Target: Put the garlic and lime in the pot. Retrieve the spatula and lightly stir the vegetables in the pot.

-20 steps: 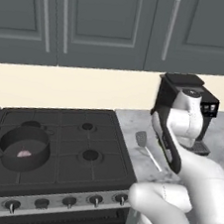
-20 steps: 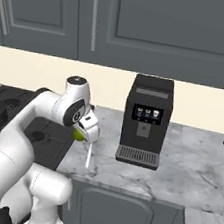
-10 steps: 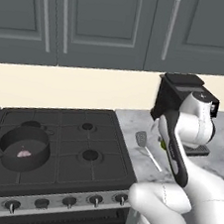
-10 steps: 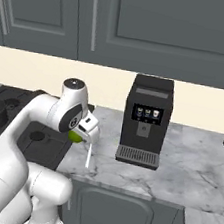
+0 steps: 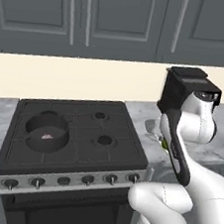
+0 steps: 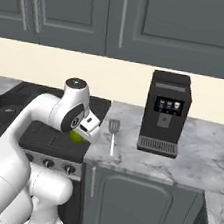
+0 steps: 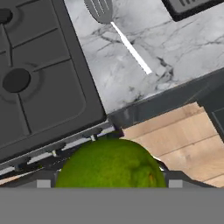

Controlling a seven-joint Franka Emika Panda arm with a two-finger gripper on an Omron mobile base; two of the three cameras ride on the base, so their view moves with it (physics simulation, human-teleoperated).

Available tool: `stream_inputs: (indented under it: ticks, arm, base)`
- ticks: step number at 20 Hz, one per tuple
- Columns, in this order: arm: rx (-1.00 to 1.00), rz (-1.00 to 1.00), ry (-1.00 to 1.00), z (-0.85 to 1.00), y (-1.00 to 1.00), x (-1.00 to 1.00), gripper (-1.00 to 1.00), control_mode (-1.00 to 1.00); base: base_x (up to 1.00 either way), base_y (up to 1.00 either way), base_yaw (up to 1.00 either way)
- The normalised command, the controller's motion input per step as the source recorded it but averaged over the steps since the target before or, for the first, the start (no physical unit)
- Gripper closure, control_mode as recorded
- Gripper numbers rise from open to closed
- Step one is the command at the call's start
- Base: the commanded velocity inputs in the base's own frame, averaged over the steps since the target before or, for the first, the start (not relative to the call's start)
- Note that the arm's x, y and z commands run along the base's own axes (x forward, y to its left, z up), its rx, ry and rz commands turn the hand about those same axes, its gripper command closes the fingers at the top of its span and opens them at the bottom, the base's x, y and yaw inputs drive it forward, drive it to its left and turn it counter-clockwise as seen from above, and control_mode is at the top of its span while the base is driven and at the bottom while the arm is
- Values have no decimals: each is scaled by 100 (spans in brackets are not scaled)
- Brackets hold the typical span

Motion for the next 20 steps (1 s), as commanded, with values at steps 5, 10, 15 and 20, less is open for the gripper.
stream_inputs:
  ticks: [5,10,15,20]
  arm:
    - [0,0,0,0,0,0,100,100]
    - [0,0,0,0,0,0,100,100]
    - [0,0,0,0,0,0,100,100]
    - [0,0,0,0,0,0,100,100]
  base:
    - [6,100,0]
    - [43,80,0]
    - [60,12,1]
    - [-34,47,15]
